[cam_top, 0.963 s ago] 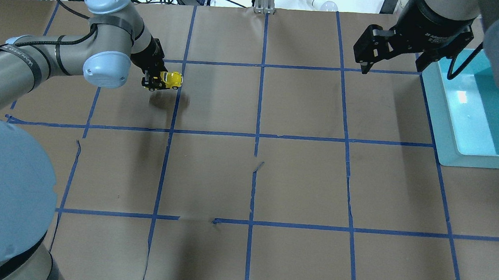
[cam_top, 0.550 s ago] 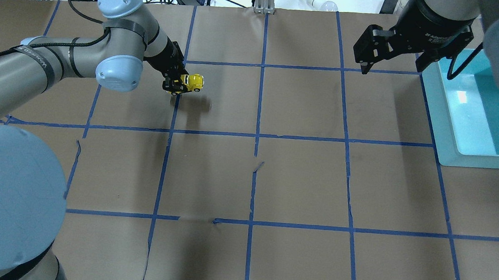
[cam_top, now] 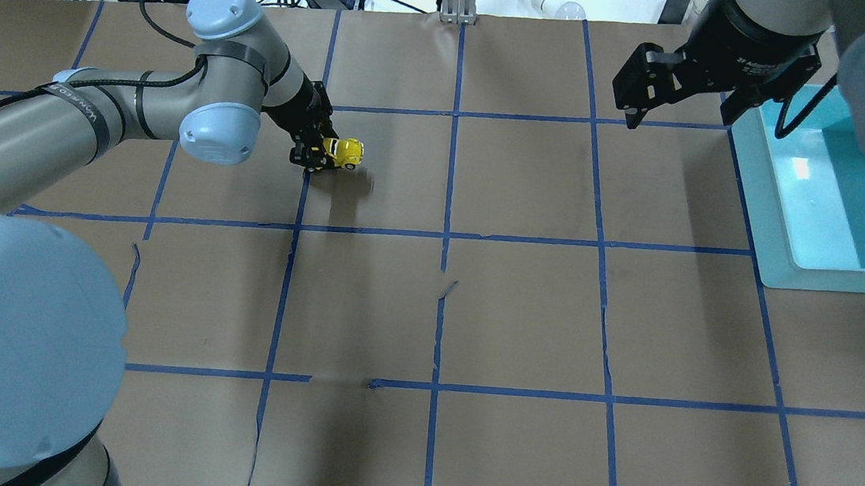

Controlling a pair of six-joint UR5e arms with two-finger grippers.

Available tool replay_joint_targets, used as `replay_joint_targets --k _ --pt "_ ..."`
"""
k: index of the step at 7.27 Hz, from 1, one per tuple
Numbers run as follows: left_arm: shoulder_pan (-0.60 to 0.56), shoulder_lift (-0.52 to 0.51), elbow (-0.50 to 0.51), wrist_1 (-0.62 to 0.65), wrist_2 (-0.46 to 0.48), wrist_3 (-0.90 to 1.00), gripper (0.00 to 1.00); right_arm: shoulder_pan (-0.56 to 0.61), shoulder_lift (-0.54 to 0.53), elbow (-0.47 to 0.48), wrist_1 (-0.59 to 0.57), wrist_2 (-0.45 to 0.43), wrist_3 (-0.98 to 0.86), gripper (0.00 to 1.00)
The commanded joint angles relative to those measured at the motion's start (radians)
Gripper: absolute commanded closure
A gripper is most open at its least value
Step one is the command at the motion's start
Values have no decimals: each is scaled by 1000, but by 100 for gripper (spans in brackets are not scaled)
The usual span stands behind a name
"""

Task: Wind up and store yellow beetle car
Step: 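Slide the held car along the table toward the blue tray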

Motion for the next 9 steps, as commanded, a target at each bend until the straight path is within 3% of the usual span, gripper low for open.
replay_joint_targets --k 1,6,9 --pt "7 -10 6 2 9 4 100 -1 -1 0 0 0 0 0" --pt "18 -23 6 3 16 25 100 -1 -1 0 0 0 0 0" --pt "65 -22 4 3 69 69 100 -1 -1 0 0 0 0 0"
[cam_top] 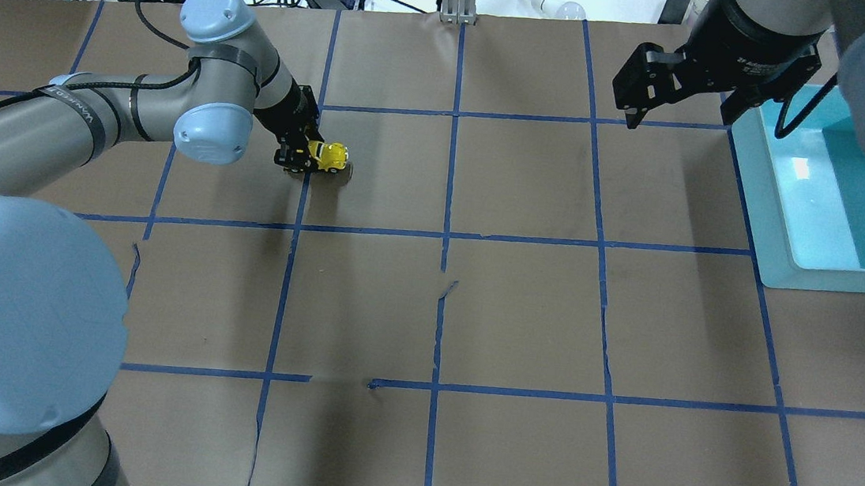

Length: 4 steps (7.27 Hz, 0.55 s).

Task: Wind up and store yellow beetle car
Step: 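Slide the held car along the table toward the blue tray, then drag the held car back toward the left arm to wind it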

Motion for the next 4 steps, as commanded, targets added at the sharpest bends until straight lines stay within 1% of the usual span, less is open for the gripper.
replay_joint_targets --k 1,3,4 --pt "28 -1 1 1 15 33 100 0 0 0 0 0 0 0" --pt "80 5 -7 -1 16 86 100 2 0 0 0 0 0 0" --pt "102 3 -10 1 33 108 100 0 0 0 0 -2 0 0"
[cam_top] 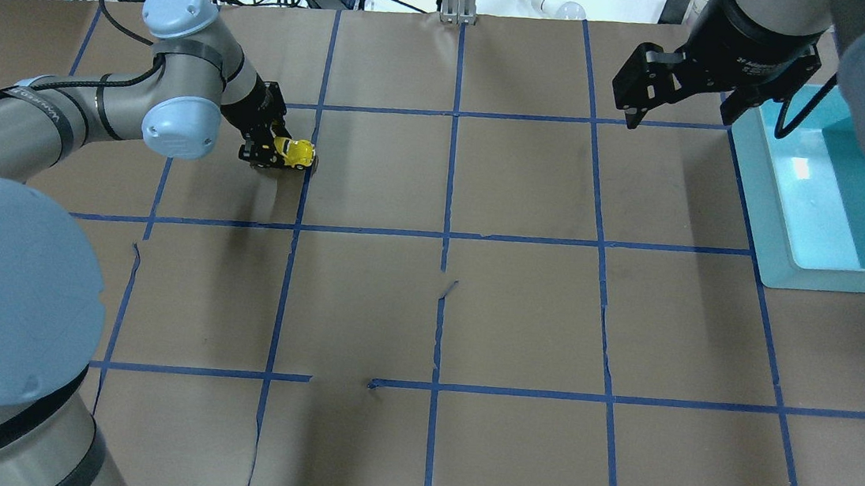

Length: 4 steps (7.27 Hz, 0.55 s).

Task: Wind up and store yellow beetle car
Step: 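Drag the held car back toward the left arm to wind it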

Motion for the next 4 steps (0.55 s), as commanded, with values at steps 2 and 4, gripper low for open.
replay_joint_targets --k 2,4 --pt "67 10 -4 -1 47 67 100 -1 0 0 0 0 0 0" --pt "87 4 -7 1 73 111 100 -1 0 0 0 0 0 0"
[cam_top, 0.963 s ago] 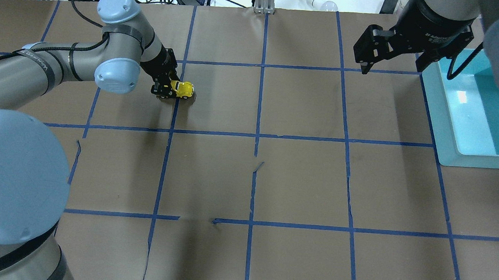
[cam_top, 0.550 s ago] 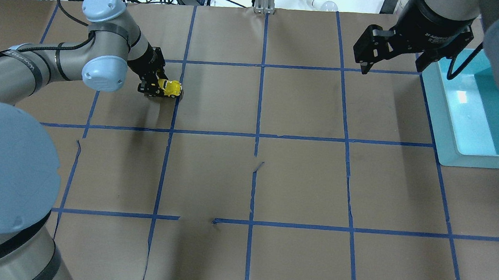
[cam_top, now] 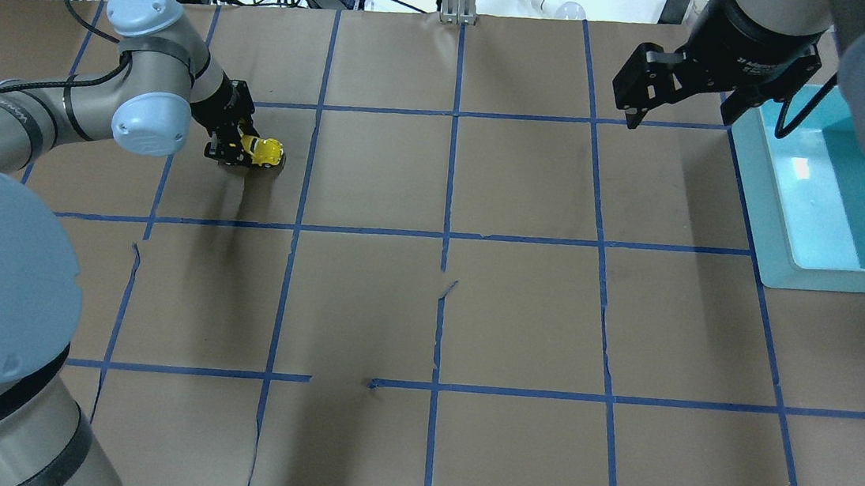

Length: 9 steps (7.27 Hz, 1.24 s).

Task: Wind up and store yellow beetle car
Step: 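Drag the held car back toward the left arm to wind it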

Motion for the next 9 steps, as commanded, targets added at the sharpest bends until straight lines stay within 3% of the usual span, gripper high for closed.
replay_joint_targets --k 1,6,7,8,9 --pt "21 -4 -5 3 40 34 100 0 0 0 0 0 0 0" --pt "79 -4 -5 9 104 88 100 0 0 0 0 0 0 0" --pt "79 5 -5 10 101 88 28 0 0 0 0 0 0 0" --pt "76 19 -2 15 100 85 2 0 0 0 0 0 0 0" --pt "70 22 0 17 97 85 0 0 0 0 0 0 0 0"
